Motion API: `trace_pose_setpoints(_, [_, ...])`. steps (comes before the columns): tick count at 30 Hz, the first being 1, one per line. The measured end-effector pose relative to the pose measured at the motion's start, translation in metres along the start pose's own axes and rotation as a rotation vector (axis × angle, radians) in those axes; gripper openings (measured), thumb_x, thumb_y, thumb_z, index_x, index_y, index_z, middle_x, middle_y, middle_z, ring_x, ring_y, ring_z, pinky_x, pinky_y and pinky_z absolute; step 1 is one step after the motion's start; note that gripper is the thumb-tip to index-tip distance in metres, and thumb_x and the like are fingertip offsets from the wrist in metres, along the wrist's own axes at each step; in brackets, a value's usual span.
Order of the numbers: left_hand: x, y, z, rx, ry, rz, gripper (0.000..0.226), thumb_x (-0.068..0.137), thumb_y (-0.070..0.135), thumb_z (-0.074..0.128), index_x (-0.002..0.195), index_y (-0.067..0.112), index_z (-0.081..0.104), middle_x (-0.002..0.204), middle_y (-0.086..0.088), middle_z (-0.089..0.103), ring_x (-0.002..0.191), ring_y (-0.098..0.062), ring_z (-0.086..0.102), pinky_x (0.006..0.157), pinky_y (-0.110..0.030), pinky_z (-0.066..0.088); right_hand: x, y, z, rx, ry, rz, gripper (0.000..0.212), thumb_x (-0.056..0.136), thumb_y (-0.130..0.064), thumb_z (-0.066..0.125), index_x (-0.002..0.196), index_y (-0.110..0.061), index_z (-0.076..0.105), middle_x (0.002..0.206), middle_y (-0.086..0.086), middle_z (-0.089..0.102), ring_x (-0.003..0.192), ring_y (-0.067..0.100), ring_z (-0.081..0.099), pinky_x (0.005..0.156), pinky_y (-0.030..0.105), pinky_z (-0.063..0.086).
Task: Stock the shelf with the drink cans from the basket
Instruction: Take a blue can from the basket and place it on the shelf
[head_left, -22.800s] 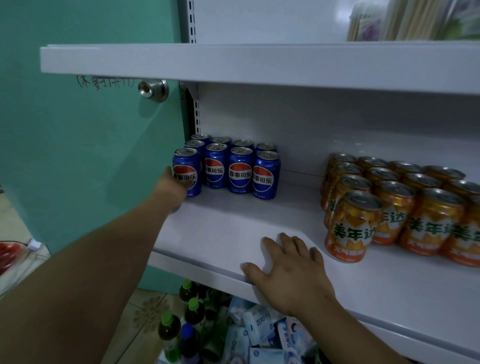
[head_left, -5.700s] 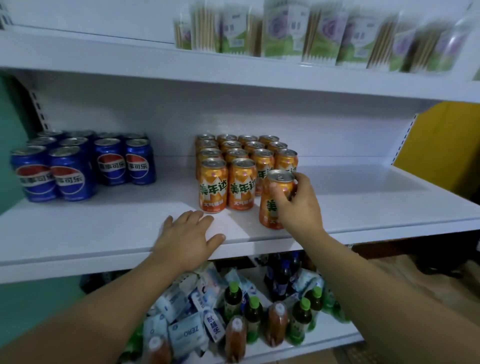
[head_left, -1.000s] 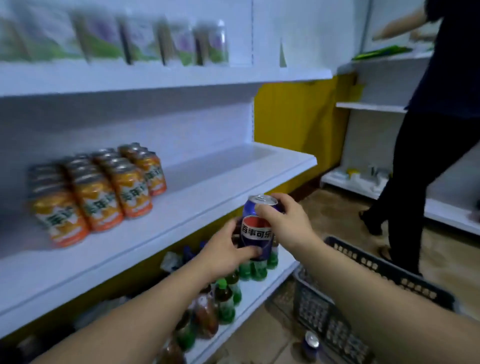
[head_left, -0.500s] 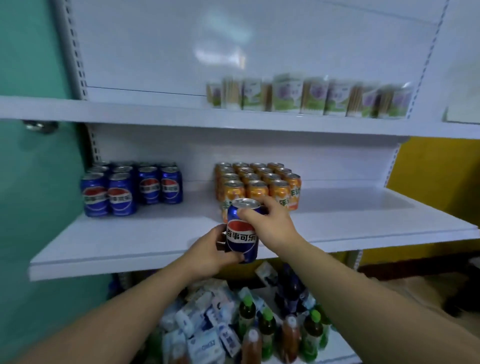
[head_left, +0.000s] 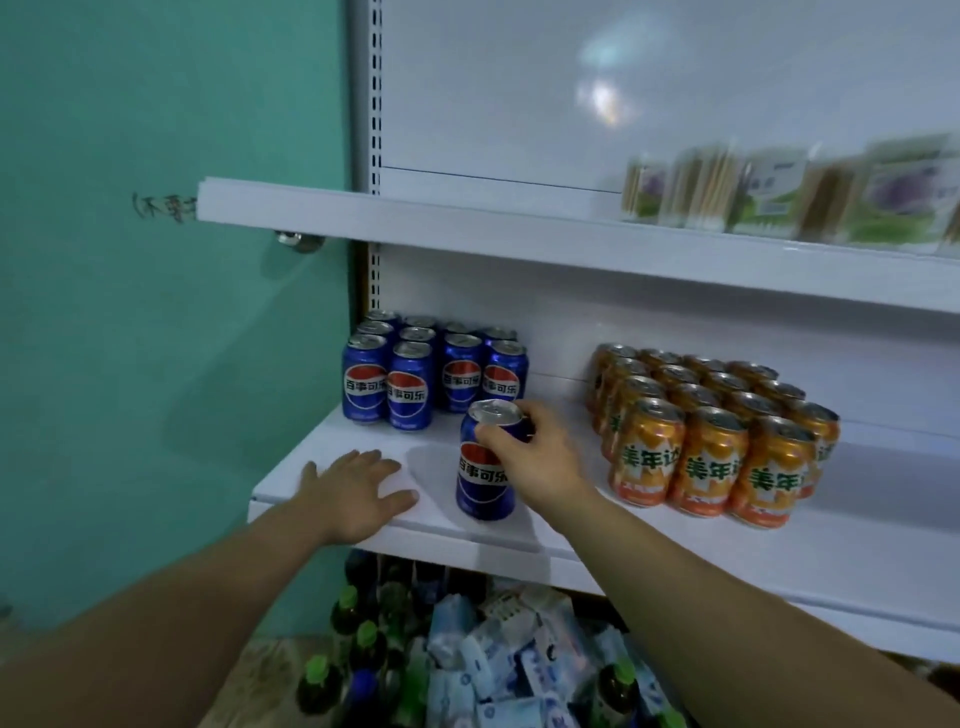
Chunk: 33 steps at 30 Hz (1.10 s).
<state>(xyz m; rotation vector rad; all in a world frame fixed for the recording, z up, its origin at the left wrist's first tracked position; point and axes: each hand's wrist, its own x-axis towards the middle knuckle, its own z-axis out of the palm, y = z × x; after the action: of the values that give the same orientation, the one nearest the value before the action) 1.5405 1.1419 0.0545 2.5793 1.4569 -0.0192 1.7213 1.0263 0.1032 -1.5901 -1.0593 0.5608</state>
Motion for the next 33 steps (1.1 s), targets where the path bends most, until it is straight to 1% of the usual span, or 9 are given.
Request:
trace_pose_setpoints(4, [0.015,-0.006,0.002,0.008,0.027,-0.023,0.076,0.086,0.075,0.027,0.150,0.036,0.017,0.161,0.006,0.002,0.148,-0.017,0.000,0.115,-0.058,-0.001,0.025,0.007,0.013,0.024,-0.020,-0.016,0.050,0.088,-0.032,0.068,0.133,-0.024,0.048,0.127,-0.004,0.057,0.106,0.010,0.053,0.088,0.028,0.044])
trace_pose_setpoints(8, [0.022,-0.009,0.008,0.008,0.063,-0.026,0.075,0.086,0.075,0.027,0.150,0.037,0.015,0.161,0.008,0.003,0.148,-0.015,0.001,0.116,-0.055,0.000,0.052,0.014,0.027,0.000,0.003,-0.053,0.055,0.090,-0.033,0.065,0.139,-0.027,0.041,0.134,-0.004,0.054,0.122,0.018,0.052,0.093,0.028,0.041])
trace_pose_setpoints(10, [0.024,-0.012,0.011,0.002,0.079,-0.020,0.075,0.085,0.075,0.027,0.150,0.038,0.017,0.161,0.009,0.004,0.147,-0.014,0.002,0.117,-0.054,0.000,0.065,0.016,0.035,0.001,0.018,-0.030,0.059,0.092,-0.035,0.062,0.144,-0.027,0.035,0.137,-0.004,0.051,0.125,0.020,0.049,0.092,0.028,0.040])
trace_pose_setpoints(12, [0.024,-0.013,0.013,-0.006,0.086,-0.019,0.075,0.084,0.076,0.028,0.149,0.038,0.017,0.161,0.010,0.005,0.147,-0.013,0.002,0.117,-0.053,0.000,0.078,0.020,0.044,0.006,0.033,-0.010,0.061,0.092,-0.039,0.061,0.146,-0.028,0.034,0.142,-0.001,0.049,0.127,0.023,0.048,0.096,0.032,0.042])
trace_pose_setpoints(14, [0.025,-0.013,0.015,-0.009,0.096,-0.015,0.075,0.084,0.076,0.028,0.149,0.039,0.018,0.160,0.010,0.005,0.147,-0.013,0.002,0.117,-0.053,0.000,0.090,0.022,0.051,0.002,0.042,0.004,0.062,0.091,-0.041,0.060,0.146,-0.029,0.033,0.145,-0.001,0.046,0.129,0.025,0.047,0.101,0.038,0.043])
trace_pose_setpoints(17, [0.025,-0.014,0.014,-0.014,0.106,-0.014,0.074,0.085,0.075,0.027,0.148,0.040,0.017,0.160,0.011,0.005,0.147,-0.012,0.001,0.117,-0.052,-0.001,0.107,0.023,0.059,0.011,0.040,0.011,0.062,0.092,-0.042,0.060,0.146,-0.028,0.033,0.147,-0.002,0.044,0.131,0.024,0.045,0.104,0.040,0.042])
trace_pose_setpoints(24, [0.024,-0.014,0.015,-0.027,0.086,-0.019,0.073,0.086,0.074,0.027,0.149,0.039,0.015,0.160,0.011,0.002,0.147,-0.011,-0.002,0.118,-0.050,-0.003,0.132,0.032,0.075,-0.054,0.093,-0.041,0.065,0.092,-0.046,0.058,0.148,-0.027,0.032,0.154,-0.001,0.031,0.136,0.024,0.037,0.107,0.040,0.038])
trace_pose_setpoints(28, [0.025,-0.014,0.015,-0.017,0.071,-0.024,0.074,0.086,0.074,0.026,0.149,0.040,0.012,0.160,0.012,0.000,0.147,-0.011,-0.003,0.118,-0.050,-0.004,0.138,0.039,0.080,-0.024,0.103,-0.063,0.066,0.092,-0.043,0.059,0.149,-0.028,0.029,0.154,-0.002,0.032,0.136,0.023,0.037,0.106,0.042,0.039])
trace_pose_setpoints(33, [0.026,-0.014,0.013,-0.021,0.069,-0.024,0.074,0.085,0.074,0.027,0.149,0.039,0.012,0.160,0.011,0.001,0.147,-0.012,-0.003,0.118,-0.051,-0.004,0.137,0.032,0.078,-0.070,0.078,-0.017,0.068,0.093,-0.045,0.056,0.151,-0.027,0.025,0.155,-0.001,0.031,0.137,0.025,0.036,0.105,0.042,0.038])
